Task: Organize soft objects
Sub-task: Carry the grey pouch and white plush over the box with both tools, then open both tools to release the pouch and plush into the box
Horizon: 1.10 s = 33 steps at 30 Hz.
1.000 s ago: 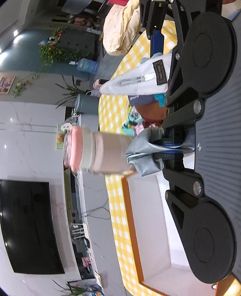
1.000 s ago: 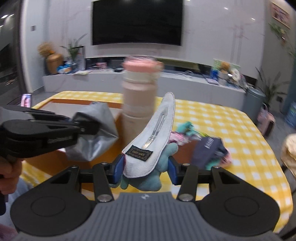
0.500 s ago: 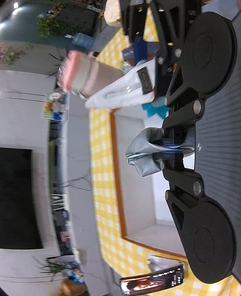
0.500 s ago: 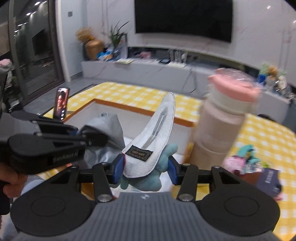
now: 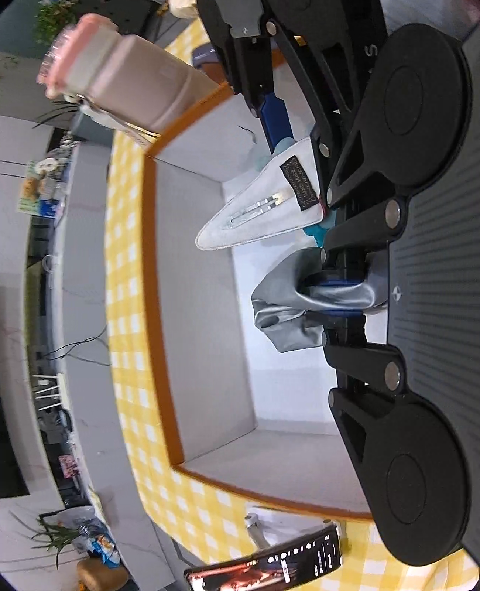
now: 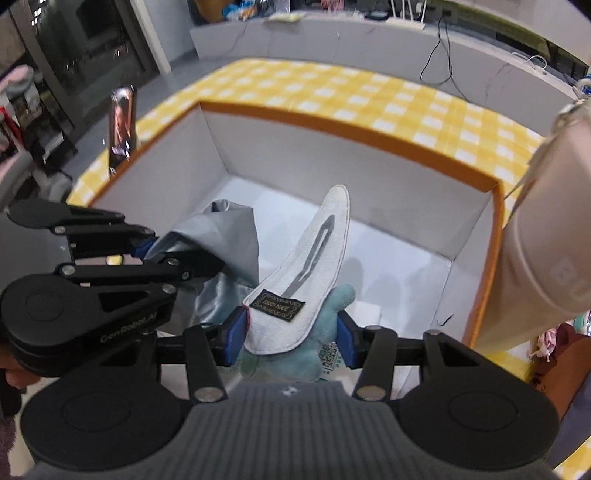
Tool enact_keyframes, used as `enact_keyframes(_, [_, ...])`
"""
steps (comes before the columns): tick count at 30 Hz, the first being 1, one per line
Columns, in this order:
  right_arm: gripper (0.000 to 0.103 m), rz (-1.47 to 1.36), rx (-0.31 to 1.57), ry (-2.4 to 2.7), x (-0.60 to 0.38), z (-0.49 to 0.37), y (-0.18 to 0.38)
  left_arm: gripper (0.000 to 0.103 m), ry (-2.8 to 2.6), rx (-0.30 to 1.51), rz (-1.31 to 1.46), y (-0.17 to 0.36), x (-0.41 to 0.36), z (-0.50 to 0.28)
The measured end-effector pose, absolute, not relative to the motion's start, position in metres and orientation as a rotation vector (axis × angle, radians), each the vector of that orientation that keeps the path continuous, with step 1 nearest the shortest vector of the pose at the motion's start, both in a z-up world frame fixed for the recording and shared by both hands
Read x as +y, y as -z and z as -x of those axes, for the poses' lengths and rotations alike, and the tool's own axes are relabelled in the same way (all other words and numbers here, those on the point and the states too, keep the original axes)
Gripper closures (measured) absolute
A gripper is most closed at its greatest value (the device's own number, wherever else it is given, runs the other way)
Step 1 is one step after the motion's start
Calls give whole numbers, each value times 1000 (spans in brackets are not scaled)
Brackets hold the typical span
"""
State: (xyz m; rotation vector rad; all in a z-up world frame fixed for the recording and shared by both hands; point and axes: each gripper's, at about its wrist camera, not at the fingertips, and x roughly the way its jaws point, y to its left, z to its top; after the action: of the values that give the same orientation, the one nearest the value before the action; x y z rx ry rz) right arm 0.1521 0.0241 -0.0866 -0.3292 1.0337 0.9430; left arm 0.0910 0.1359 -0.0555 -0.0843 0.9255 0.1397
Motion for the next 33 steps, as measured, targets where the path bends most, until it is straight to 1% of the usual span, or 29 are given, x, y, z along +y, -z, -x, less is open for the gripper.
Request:
enact_keyframes(5, [52, 360, 1100, -950, 35, -156, 101, 90, -155, 971, 62, 64, 137, -98])
enact_keyframes(9, [49, 410, 1111, -955, 42, -154, 106, 89, -152, 983, 49, 66, 133, -97])
enact_keyframes(10, [48, 417, 1110, -954, 37, -154, 105, 84, -157, 982, 44, 65, 133, -96])
enact_keyframes(12, [47, 420, 1105, -954, 36, -154, 105, 77, -168, 981, 37, 65, 131, -96])
enact_keyframes(14, [46, 421, 1099, -952, 33, -153, 103, 65, -177, 982, 28, 65, 135, -100])
enact_keyframes(15, [46, 419, 1097, -952, 32, -153, 103, 61, -180, 981, 25, 65, 135, -100])
enact_keyframes(17, [46, 411, 1099, -950, 30, -154, 102, 42, -183, 974, 20, 63, 136, -100])
enact_keyframes(19, [46, 403, 1094, -955, 28, -154, 100, 33, -195, 956, 6, 61, 136, -99])
enact_keyframes(20, [45, 402, 1088, -955, 27, -153, 98, 30, -200, 948, 1, 59, 136, -100])
enact_keyframes(22, [43, 403, 1074, -954, 26, -152, 95, 30, -209, 935, 0, 56, 136, -98])
enact_keyframes(23, [40, 403, 1065, -955, 25, -152, 93, 29, -213, 926, 3, 54, 136, -97])
enact_keyframes(24, [35, 401, 1057, -960, 24, -151, 90, 28, -218, 917, 5, 51, 137, -95])
enact_keyframes(26, [31, 409, 1033, -973, 24, -146, 84, 27, -229, 895, 3, 47, 136, -92])
enact_keyframes(29, [31, 441, 969, -965, 22, -138, 74, 25, -243, 856, -1, 40, 134, -88])
enact_keyframes(33, [31, 388, 933, -967, 12, -134, 60, 24, -258, 796, 22, 30, 132, -81])
